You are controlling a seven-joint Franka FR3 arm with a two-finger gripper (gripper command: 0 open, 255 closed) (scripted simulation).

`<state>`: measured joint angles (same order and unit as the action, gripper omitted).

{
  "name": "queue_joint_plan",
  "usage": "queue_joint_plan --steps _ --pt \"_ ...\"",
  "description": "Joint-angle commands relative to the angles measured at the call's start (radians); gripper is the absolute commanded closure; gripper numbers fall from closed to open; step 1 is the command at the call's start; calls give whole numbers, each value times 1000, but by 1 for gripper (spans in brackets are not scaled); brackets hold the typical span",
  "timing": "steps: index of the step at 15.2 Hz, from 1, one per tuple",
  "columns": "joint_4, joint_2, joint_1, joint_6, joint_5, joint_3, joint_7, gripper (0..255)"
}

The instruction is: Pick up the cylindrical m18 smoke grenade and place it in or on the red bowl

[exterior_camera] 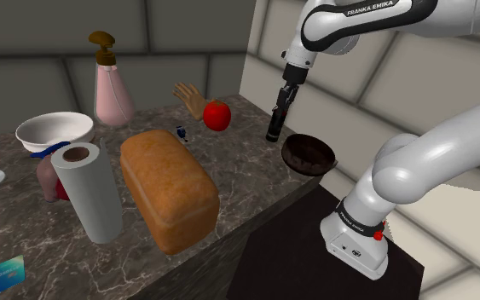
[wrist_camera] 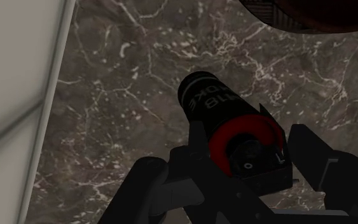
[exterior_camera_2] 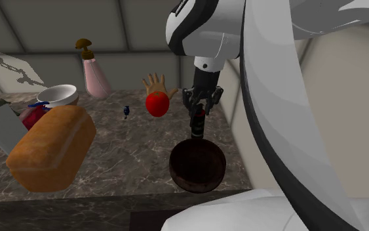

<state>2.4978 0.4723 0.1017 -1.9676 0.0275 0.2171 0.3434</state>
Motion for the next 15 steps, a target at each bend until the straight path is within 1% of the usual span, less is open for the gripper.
queue_joint_plan --steps 1,7,15 --pt "1 0 0 0 0 0 0 255" --pt "0 -1 0 0 0 0 0 255" --pt "-86 28 0 114 -2 -9 -14 255"
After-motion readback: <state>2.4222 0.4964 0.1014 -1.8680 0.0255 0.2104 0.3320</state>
